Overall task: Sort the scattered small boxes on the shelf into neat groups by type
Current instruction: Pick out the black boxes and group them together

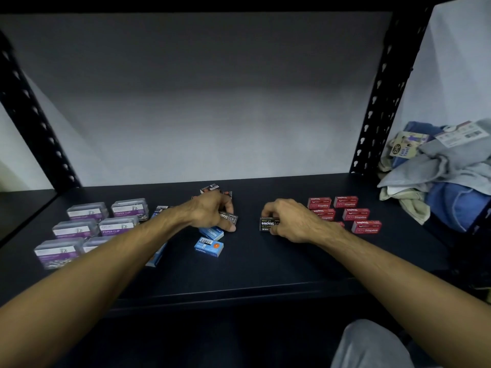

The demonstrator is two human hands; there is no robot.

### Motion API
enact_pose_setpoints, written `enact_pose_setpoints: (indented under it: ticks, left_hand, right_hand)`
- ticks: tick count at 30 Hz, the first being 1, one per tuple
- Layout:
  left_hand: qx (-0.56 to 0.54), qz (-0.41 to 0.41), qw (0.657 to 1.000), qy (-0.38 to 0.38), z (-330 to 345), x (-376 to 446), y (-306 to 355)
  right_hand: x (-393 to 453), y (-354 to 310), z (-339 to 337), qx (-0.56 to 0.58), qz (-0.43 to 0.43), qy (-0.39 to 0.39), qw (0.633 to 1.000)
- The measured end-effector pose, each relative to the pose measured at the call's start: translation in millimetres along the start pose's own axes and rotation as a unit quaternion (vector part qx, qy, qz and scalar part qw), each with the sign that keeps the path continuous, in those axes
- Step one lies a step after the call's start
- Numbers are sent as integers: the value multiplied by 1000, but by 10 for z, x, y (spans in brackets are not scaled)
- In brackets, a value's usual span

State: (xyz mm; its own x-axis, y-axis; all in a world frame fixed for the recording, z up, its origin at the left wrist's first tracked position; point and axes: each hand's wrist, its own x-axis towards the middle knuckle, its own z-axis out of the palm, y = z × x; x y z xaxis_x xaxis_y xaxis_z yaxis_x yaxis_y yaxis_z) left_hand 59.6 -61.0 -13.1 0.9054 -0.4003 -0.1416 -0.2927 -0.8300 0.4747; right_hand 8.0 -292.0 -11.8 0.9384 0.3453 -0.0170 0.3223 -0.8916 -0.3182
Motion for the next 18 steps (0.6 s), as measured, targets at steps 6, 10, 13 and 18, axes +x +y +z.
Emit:
enact_pose_setpoints:
  ticks: [6,10,13,18]
  left_hand:
    - [14,25,1000,-5,-35,9,-33]
    - [11,27,999,-19,-61,1,-40]
    - [-4,26,999,-36,-85,2,-55]
    - [-31,27,998,-54,-125,0,-66]
  right_hand:
    - [46,30,33,18,7,7,1000]
    - [68,27,50,29,15,11,999]
    - [72,43,56,35,17,9,999]
    - [68,74,59,45,21,10,999]
